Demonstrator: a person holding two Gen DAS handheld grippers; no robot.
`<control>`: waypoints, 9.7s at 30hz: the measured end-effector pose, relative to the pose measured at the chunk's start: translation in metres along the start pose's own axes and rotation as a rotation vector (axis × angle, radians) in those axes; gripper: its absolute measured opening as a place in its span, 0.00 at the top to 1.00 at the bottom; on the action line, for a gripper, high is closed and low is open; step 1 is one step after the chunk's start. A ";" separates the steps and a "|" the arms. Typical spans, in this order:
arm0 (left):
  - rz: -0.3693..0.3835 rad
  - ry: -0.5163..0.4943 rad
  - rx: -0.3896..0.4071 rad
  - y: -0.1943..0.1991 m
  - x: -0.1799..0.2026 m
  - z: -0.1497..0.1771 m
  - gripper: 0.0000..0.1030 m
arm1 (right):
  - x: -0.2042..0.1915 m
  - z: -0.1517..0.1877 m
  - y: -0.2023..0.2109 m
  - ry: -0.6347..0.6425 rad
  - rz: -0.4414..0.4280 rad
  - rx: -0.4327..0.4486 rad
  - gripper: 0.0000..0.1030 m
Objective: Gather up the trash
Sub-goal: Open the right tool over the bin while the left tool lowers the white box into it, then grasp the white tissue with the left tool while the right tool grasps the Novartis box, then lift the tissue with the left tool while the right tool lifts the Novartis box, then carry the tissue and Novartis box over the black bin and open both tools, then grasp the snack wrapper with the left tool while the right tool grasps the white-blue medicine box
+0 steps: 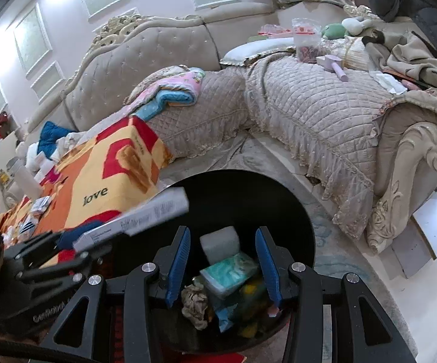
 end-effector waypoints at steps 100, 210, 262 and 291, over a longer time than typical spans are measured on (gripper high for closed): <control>-0.605 0.716 0.309 0.337 -0.394 0.248 0.79 | -0.393 0.040 0.034 0.520 -0.446 -0.054 0.65; -0.075 0.187 0.186 0.077 -0.049 0.011 0.58 | -0.016 -0.011 0.020 -0.035 0.025 0.089 0.57; -0.312 0.294 0.061 0.227 -0.396 0.117 0.86 | -0.247 0.049 0.019 0.401 -0.242 0.062 0.53; -0.391 0.525 0.202 0.258 -0.318 0.195 0.85 | -0.442 -0.005 -0.057 0.830 -0.488 0.021 0.22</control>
Point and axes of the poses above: each gripper's, at about its wrist camera, not at the fingertips, and y roughly against the way its jaws point, x to its right, z to its underside, the point moved 2 cm from there along -y, roughly the way its jaws point, and after that the axes turned 13 degrees about z, right-handed, at the moved point
